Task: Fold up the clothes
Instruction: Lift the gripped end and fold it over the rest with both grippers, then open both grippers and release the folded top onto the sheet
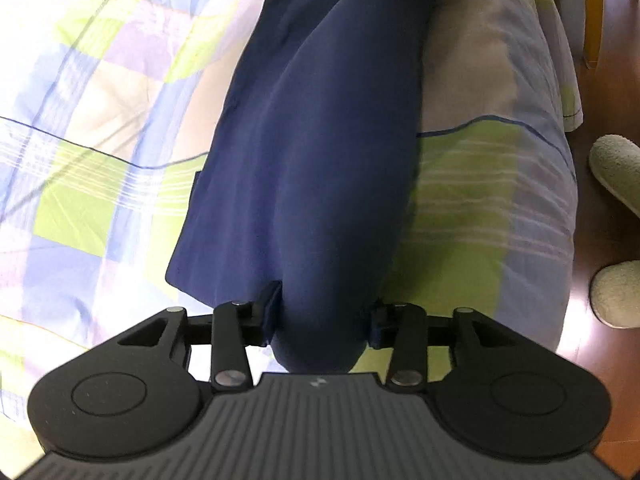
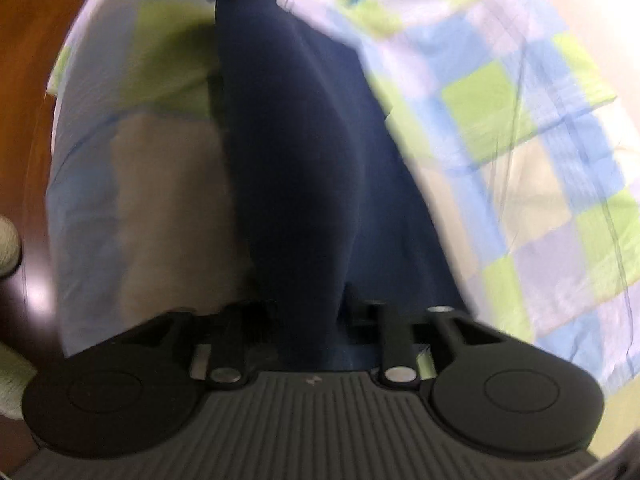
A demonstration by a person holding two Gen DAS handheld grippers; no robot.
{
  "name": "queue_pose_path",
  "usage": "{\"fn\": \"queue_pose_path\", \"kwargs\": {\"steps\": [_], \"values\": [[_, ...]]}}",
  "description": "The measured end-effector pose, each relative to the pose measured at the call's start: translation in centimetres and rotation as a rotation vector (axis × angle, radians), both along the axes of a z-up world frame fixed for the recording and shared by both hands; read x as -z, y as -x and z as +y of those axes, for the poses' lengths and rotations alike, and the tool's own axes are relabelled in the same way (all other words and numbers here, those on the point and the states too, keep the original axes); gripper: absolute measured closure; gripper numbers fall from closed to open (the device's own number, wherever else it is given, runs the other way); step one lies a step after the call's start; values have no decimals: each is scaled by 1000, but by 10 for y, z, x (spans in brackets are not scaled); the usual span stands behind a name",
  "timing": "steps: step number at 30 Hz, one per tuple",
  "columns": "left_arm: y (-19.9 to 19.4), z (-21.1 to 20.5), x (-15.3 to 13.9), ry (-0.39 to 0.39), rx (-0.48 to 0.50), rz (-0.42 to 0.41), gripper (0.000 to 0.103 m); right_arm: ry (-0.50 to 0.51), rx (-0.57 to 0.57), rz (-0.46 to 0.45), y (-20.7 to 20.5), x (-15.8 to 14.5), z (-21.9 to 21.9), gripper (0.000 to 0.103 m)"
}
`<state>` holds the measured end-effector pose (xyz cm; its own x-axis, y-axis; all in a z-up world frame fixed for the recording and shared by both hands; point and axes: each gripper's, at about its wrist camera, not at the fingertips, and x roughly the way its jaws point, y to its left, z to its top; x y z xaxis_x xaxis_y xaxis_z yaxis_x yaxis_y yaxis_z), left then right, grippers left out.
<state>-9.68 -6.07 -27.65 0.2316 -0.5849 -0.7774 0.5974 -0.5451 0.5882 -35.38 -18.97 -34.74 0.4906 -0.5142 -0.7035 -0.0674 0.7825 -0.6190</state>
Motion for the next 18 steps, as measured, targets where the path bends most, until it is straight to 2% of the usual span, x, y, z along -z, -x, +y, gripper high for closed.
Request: {"fn": "queue_pose_path", "kwargs": {"steps": [2,4,6,8,9,10,11,12,13,15,16,18], "values": [[-4,11,-29,20,-46,87,50,-29,115,2,5,-20,4,61],[-10,23,-56,34,-95,176,50,-93,206,-43,12,-41,5,61],[-16,27,-82,62,-176,282,50,-254,302,-201,20,-70,10,62],[-27,23,-104,96,-287,444,50,-410,392,-353,26,-98,14,70],[-32,18,-110,110,-345,525,50,-463,422,-410,26,-102,12,74],[-36,10,-108,120,-415,607,50,-545,472,-492,23,-104,9,84],[-39,5,-106,123,-452,640,50,-614,518,-561,19,-100,4,90],[-44,4,-104,124,-471,645,50,-639,547,-587,14,-93,0,90],[-47,-1,-89,121,-499,641,51,-660,575,-607,8,-85,-4,91],[-51,-9,-49,105,-533,640,47,-668,616,-591,-3,-56,-13,92],[-54,-12,-39,107,-544,657,46,-672,637,-583,-9,-42,-18,96],[-55,-11,-35,113,-586,700,45,-676,650,-580,-16,-20,-17,97]]}}
